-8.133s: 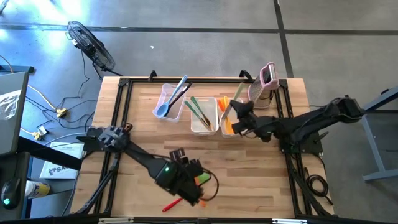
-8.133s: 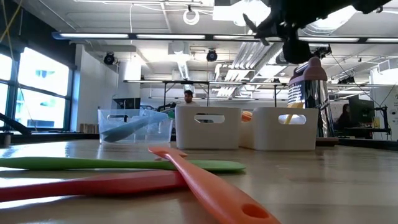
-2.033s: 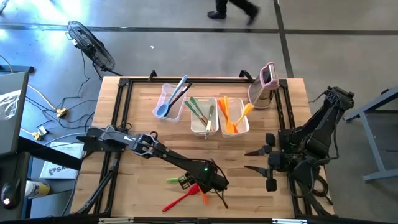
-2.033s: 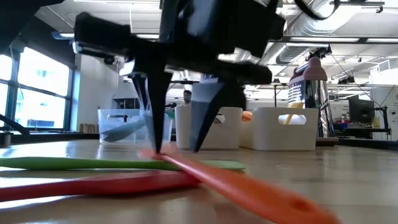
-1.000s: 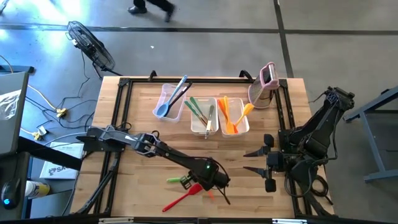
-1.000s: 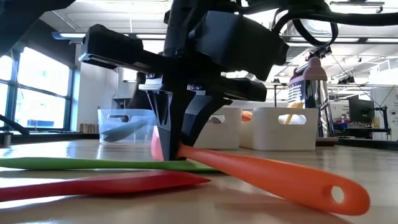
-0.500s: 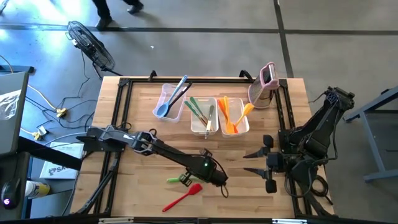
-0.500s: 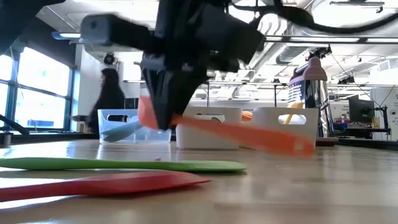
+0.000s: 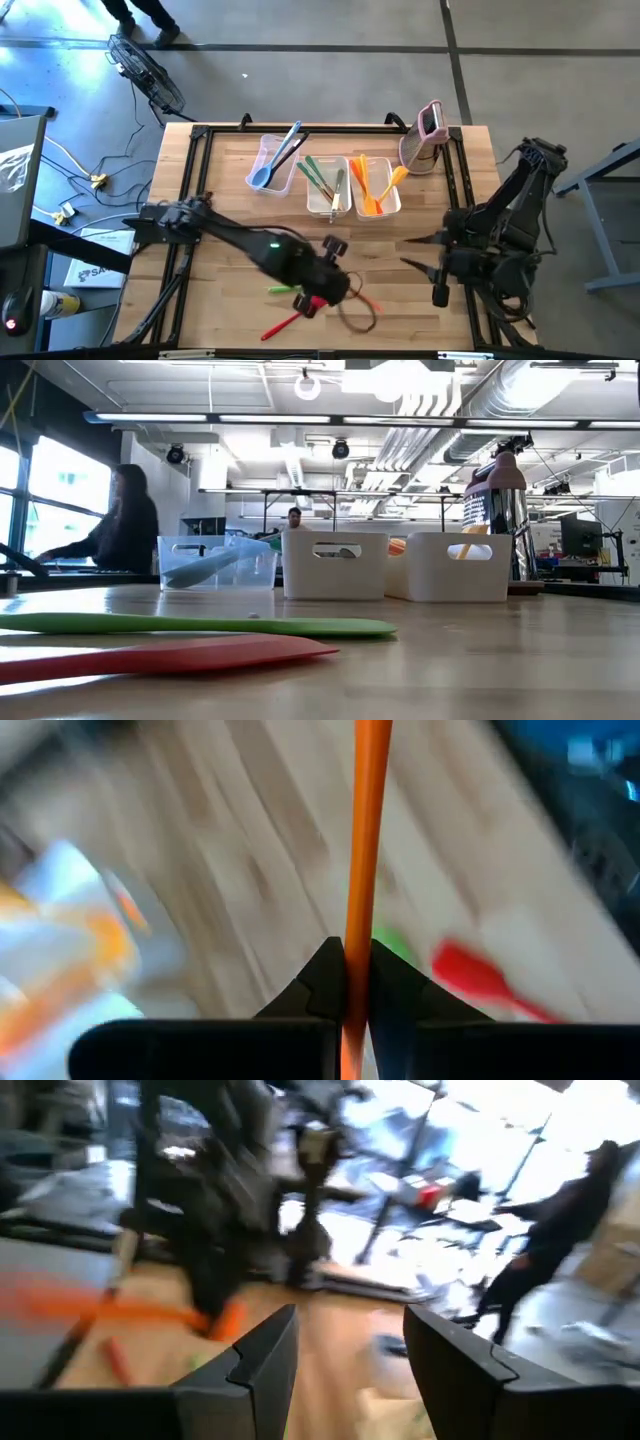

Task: Pick & Place Kitchen Items
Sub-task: Put the orange spatula into the right white bin

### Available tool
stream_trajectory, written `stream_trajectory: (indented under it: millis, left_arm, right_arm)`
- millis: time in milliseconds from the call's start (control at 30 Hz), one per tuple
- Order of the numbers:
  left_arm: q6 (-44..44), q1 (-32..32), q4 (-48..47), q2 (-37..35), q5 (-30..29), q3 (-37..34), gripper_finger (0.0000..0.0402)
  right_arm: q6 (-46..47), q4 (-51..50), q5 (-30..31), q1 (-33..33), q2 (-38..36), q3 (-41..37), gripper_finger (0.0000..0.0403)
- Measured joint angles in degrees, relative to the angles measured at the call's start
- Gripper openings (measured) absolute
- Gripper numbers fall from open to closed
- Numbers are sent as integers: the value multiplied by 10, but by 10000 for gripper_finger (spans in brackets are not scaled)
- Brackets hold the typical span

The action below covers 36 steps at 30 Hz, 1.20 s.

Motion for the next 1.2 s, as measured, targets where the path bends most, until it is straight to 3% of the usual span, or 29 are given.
stream_trajectory:
  millis: [167, 267, 367, 467, 567, 733, 833, 1200]
  left_arm:
    - [101, -15, 146, -59, -33, 1, 15]
    - [171, -17, 236, -74, -12, 2, 15]
    - [230, -16, 309, -74, 52, 2, 15]
    - [270, -15, 347, -74, 56, 1, 15]
    - [264, 1, 356, -74, 60, 1, 15]
    - [228, 32, 388, -74, 98, 1, 15]
    - [202, 47, 421, -67, 101, 1, 15]
    - [171, 81, 453, -41, 112, 1, 15]
  right_arm:
    - [-39, 76, 119, 20, 0, 0, 174]
    - [-80, 131, 147, 29, 1, 0, 174]
    - [-133, 169, 105, 34, 2, 0, 174]
    - [-199, 241, 3, 36, 3, 0, 174]
    - [-283, 333, -86, 41, 7, 0, 174]
    - [-395, 403, -170, 37, 21, 0, 174]
    - [-426, 416, -181, 22, 33, 0, 174]
    - [-497, 451, -128, -47, 101, 0, 173]
